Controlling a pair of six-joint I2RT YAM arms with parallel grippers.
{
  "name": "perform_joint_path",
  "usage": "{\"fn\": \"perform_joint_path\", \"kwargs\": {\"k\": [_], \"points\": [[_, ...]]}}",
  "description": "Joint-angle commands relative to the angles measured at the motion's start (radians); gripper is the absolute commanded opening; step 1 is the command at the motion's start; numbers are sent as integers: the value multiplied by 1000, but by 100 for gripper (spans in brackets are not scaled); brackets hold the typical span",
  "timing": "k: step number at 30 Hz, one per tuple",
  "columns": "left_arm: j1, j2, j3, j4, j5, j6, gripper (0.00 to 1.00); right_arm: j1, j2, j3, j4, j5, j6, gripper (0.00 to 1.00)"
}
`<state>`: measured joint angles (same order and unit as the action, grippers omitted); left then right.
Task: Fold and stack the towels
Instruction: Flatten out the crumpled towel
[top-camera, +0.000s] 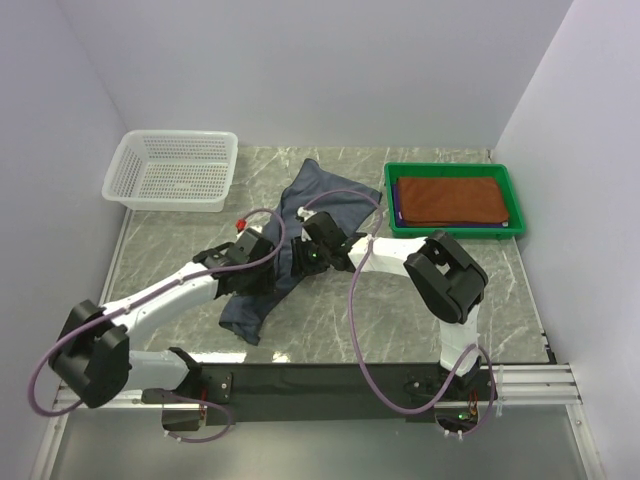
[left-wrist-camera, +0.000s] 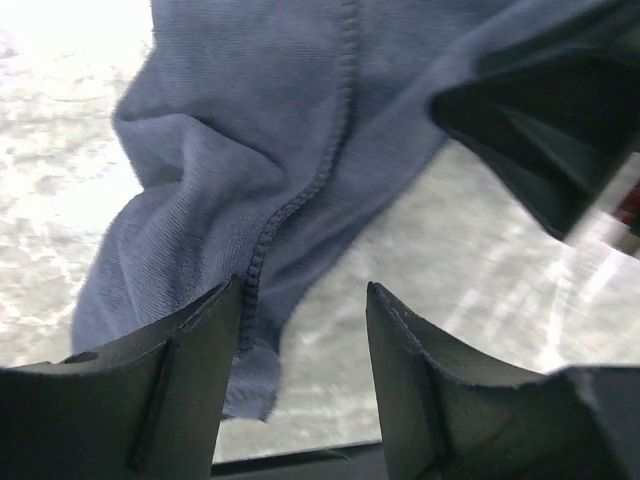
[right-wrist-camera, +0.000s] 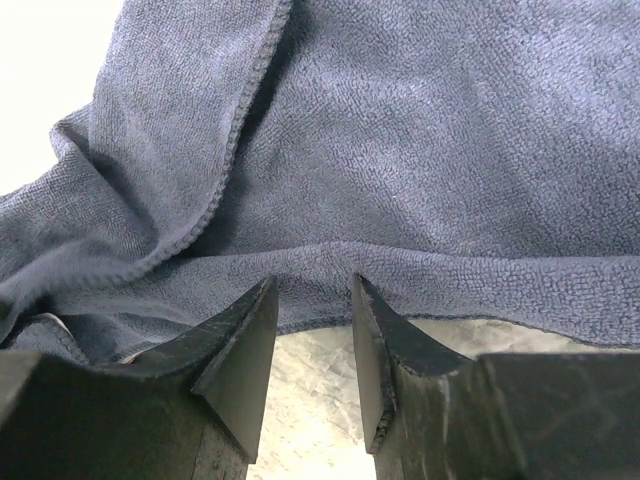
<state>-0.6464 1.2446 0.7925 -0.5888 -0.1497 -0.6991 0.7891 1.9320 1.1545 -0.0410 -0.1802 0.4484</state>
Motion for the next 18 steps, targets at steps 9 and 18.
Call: {"fn": "perform_joint_path", "kwargs": {"k": [9, 18], "points": [[-91, 160, 82, -74, -283, -13, 49, -24, -7, -49, -37, 41, -31, 43], [-85, 225, 140, -186, -439, -71, 35, -167, -37, -87, -134, 30, -53, 43]]}}
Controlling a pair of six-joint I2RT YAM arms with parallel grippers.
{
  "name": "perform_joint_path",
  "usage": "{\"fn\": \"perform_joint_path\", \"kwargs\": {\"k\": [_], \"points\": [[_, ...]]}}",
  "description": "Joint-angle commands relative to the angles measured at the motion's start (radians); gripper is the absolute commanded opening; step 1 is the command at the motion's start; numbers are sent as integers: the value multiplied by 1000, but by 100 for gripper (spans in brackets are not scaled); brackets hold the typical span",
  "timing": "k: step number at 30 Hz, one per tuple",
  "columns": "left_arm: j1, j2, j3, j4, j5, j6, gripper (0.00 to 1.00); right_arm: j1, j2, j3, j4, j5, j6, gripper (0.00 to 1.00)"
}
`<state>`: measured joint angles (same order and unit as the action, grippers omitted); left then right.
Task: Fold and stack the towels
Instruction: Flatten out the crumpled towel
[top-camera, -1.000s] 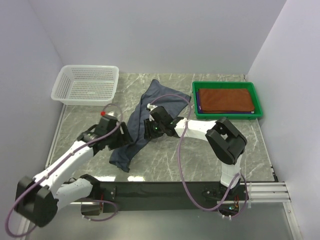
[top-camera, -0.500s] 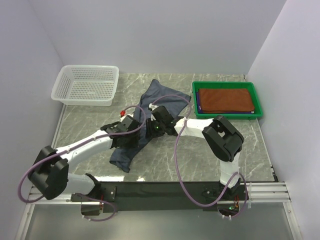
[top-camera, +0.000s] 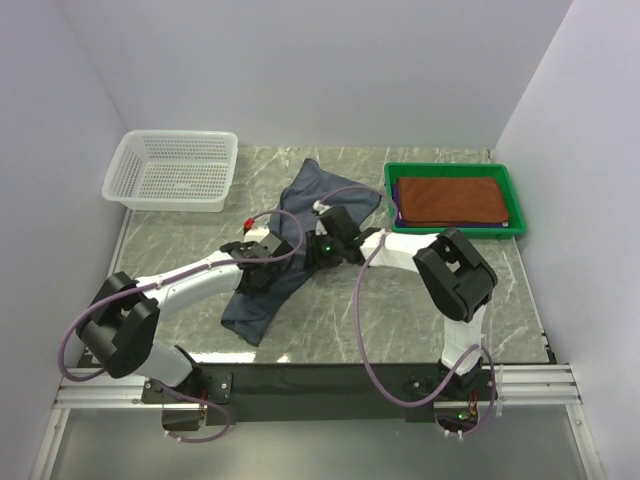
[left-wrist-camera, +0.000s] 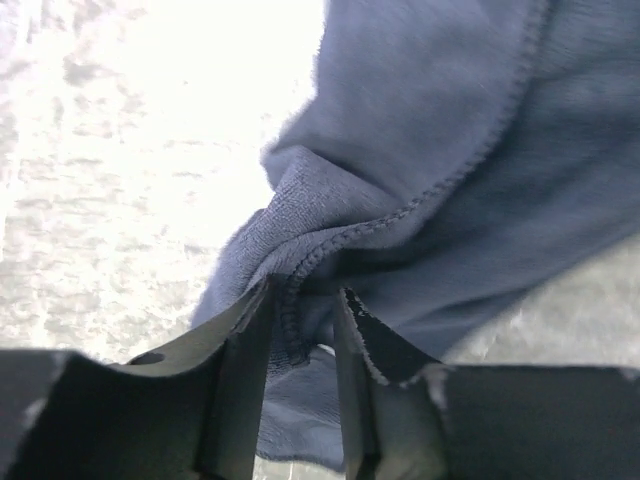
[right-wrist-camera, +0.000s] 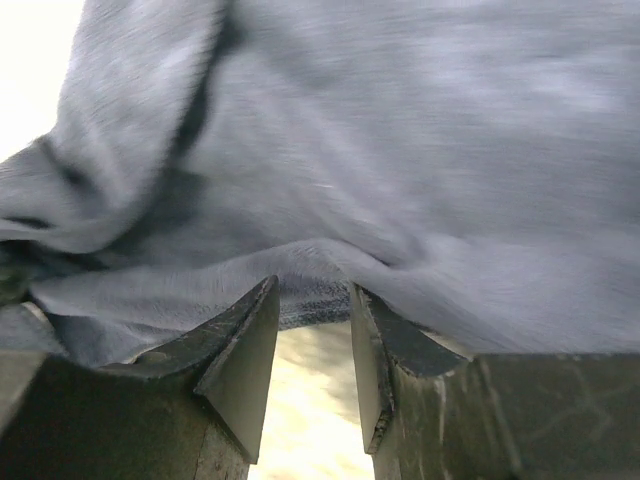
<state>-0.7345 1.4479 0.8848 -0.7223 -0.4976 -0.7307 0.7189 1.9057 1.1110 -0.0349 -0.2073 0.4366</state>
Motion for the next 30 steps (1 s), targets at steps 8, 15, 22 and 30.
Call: {"fn": "perform_joint_path", "kwargs": {"k": [8, 15, 22, 30], "points": [[69, 78, 17, 26, -46, -33, 26, -306, -68, -43, -220, 49, -71, 43], [130, 13, -33, 132, 122, -21, 27, -283, -192, -39, -249, 108, -143, 44], [12, -196, -93, 248, 346, -131, 66, -170, -336, -178, -208, 88, -95, 47], [-235, -109, -11, 271, 256, -251, 61, -107, -415, -330, -61, -27, 26, 47]]}}
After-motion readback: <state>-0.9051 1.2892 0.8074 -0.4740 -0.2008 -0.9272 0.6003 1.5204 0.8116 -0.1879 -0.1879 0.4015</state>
